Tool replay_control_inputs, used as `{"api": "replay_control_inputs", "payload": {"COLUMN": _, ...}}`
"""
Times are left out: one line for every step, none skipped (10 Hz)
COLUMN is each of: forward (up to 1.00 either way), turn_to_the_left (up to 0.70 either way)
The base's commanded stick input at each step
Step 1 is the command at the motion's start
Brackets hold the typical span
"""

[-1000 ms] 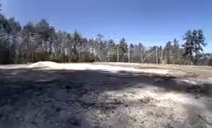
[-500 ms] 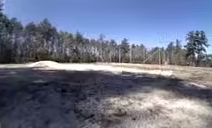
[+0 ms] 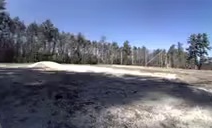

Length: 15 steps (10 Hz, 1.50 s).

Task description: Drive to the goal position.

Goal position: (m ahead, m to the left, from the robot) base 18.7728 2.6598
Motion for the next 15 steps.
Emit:
{"api": "replay_control_inputs", "payload": {"forward": 0.7, "turn_to_the_left": 0.0}}
{"api": "replay_control_inputs", "payload": {"forward": 0.7, "turn_to_the_left": 0.0}}
{"api": "replay_control_inputs", "payload": {"forward": 0.7, "turn_to_the_left": 0.0}}
{"api": "replay_control_inputs", "payload": {"forward": 0.7, "turn_to_the_left": 0.0}}
{"api": "replay_control_inputs", "payload": {"forward": 0.7, "turn_to_the_left": 0.0}}
{"api": "replay_control_inputs", "payload": {"forward": 0.7, "turn_to_the_left": 0.0}}
{"api": "replay_control_inputs", "payload": {"forward": 0.7, "turn_to_the_left": 0.0}}
{"api": "replay_control_inputs", "payload": {"forward": 0.7, "turn_to_the_left": 0.0}}
{"api": "replay_control_inputs", "payload": {"forward": 0.7, "turn_to_the_left": 0.0}}
{"api": "replay_control_inputs", "payload": {"forward": 0.7, "turn_to_the_left": 0.0}}
{"api": "replay_control_inputs", "payload": {"forward": 0.7, "turn_to_the_left": 0.0}}
{"api": "replay_control_inputs", "payload": {"forward": 0.7, "turn_to_the_left": 0.0}}
{"api": "replay_control_inputs", "payload": {"forward": 0.7, "turn_to_the_left": 0.0}}
{"api": "replay_control_inputs", "payload": {"forward": 0.7, "turn_to_the_left": 0.0}}
{"api": "replay_control_inputs", "payload": {"forward": 0.7, "turn_to_the_left": 0.0}}
